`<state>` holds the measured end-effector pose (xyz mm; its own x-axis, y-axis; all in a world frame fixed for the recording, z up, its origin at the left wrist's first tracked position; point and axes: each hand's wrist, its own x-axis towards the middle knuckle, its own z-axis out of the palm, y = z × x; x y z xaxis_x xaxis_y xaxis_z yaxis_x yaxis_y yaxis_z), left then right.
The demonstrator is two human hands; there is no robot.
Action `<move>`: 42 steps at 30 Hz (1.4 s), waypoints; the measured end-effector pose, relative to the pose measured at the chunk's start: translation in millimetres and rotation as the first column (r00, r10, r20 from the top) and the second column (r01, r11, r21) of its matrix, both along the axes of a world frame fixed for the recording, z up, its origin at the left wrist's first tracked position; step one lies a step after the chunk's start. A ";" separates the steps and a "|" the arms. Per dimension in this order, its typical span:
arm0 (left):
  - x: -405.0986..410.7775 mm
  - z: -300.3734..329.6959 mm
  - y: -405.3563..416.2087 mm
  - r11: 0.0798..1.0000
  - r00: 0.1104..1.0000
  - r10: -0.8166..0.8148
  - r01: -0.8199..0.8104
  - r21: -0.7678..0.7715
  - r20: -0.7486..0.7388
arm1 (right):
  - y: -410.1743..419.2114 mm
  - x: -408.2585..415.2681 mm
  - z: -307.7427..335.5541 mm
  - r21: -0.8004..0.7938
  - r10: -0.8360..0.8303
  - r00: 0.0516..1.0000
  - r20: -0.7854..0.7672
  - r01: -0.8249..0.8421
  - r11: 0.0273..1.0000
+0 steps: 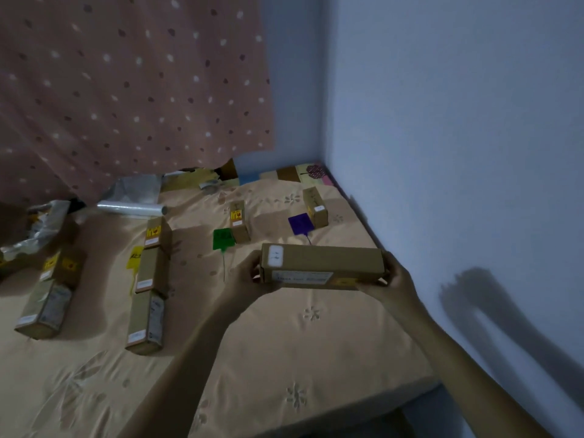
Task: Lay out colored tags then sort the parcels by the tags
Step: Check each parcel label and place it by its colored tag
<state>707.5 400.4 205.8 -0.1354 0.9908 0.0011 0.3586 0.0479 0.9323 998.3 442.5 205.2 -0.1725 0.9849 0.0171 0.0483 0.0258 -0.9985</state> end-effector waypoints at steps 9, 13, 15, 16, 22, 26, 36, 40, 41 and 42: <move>78.5 -51.6 29.0 0.964 0.975 0.215 -0.204 0.168 -0.053 | 52.2 -66.0 -14.7 -0.667 -0.080 0.841 -0.535 -0.363 0.650; 89.6 -76.7 42.4 0.993 0.978 -0.043 0.065 0.103 -0.202 | 68.2 -64.1 -32.6 -0.669 -0.115 0.901 -0.418 -0.220 0.710; 85.9 -72.6 44.5 0.979 0.967 -0.203 0.200 -0.035 -0.153 | 80.1 -52.3 -42.3 -0.694 -0.097 0.925 -0.368 -0.204 0.690; 83.7 -64.9 48.3 0.953 0.959 -0.278 0.268 -0.140 -0.056 | 86.7 -46.9 -47.6 -0.712 -0.080 0.942 -0.325 -0.188 0.676; 97.5 -62.7 102.5 0.829 0.860 -0.163 0.385 -0.406 0.483 | 126.2 -44.3 -66.4 -0.753 0.120 0.992 0.026 -0.059 0.655; 124.8 -75.3 128.2 0.882 0.835 0.027 0.239 -0.405 0.550 | 164.6 -49.8 -74.7 -0.731 0.187 0.972 0.143 -0.024 0.682; 146.0 -122.7 191.3 0.914 0.801 0.245 -0.002 -0.406 0.546 | 247.2 -54.7 -140.0 -0.724 0.353 0.925 0.144 -0.144 0.674; 142.6 -135.0 197.6 0.893 0.788 0.296 -0.027 -0.450 0.540 | 255.4 -56.3 -149.7 -0.696 0.396 0.900 0.179 -0.169 0.698; 141.7 -138.7 199.4 0.891 0.789 0.300 -0.030 -0.454 0.536 | 256.8 -56.9 -150.3 -0.704 0.397 0.902 0.168 -0.172 0.689; 141.4 -141.4 201.8 0.891 0.791 0.302 -0.035 -0.453 0.532 | 258.8 -58.0 -151.2 -0.704 0.383 0.908 0.169 -0.161 0.691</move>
<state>848.9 602.3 64.4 -0.1429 0.8419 -0.5204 -0.2874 0.4679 0.8358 940.2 701.2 54.0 -0.3214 0.6254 -0.7110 0.4258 -0.5752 -0.6984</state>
